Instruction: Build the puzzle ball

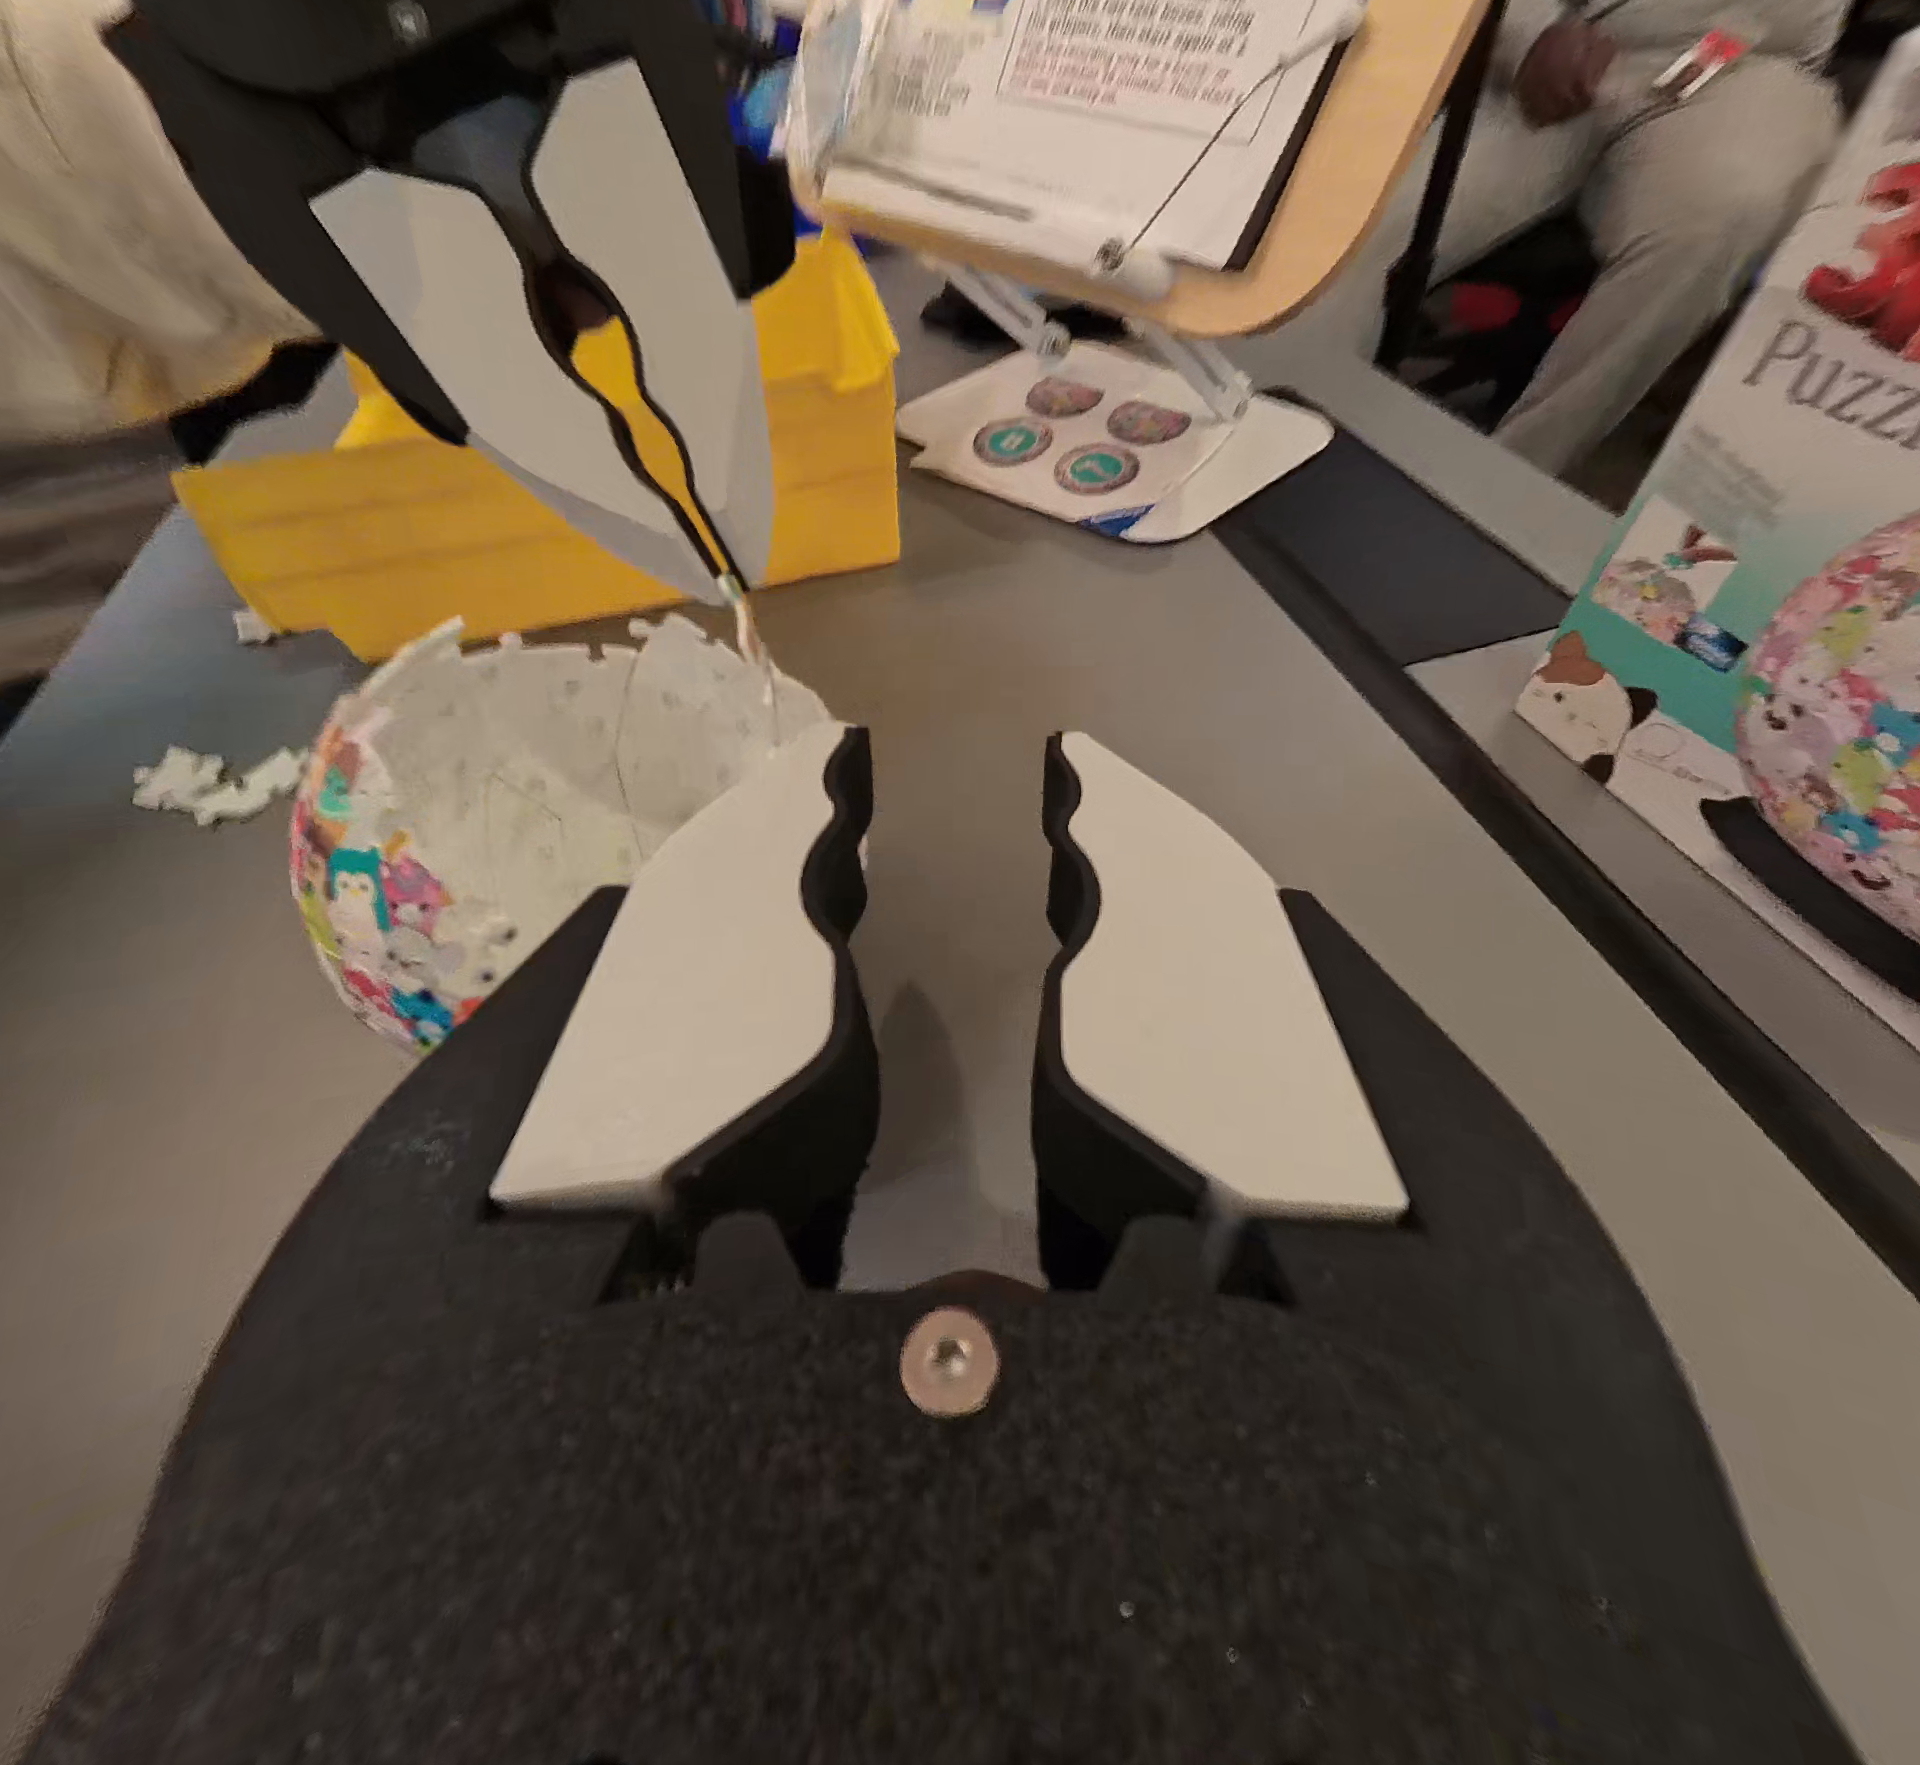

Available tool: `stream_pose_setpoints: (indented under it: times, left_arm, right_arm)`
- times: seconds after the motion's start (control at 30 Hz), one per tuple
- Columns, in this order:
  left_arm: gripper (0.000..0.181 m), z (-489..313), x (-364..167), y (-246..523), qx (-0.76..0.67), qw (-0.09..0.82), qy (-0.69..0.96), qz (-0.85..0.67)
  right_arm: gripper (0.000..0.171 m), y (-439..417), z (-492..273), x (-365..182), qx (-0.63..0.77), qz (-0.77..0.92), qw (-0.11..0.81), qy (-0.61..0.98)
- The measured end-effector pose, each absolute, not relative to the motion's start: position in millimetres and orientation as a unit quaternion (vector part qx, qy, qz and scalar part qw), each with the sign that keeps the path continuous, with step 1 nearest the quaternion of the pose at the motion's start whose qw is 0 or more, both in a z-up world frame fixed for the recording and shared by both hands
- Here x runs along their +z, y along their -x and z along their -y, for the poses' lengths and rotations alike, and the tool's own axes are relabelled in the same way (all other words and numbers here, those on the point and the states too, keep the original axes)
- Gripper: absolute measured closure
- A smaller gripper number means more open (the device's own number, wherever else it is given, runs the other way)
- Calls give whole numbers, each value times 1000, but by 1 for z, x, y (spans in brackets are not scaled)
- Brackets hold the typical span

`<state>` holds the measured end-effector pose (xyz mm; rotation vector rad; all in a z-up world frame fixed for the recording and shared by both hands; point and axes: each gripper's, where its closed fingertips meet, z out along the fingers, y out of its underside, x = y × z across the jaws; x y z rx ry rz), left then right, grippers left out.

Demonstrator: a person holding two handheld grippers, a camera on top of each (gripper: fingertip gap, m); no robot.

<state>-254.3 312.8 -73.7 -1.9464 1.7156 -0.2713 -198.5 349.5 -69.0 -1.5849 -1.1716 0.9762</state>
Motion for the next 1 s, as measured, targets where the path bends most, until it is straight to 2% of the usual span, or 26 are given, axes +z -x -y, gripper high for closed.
stream_pose_setpoints:
  times: [0.27, 1.0]
  left_arm:
    - [180, -315, -91, 249, -25, 256, 721, -643]
    - [180, -320, -103, 250, 40, 239, 716, -655]
  right_arm:
    - [140, 208, -332, -90, 338, 574, 328, 671]
    - [141, 219, -324, -106, 327, 613, 256, 672]
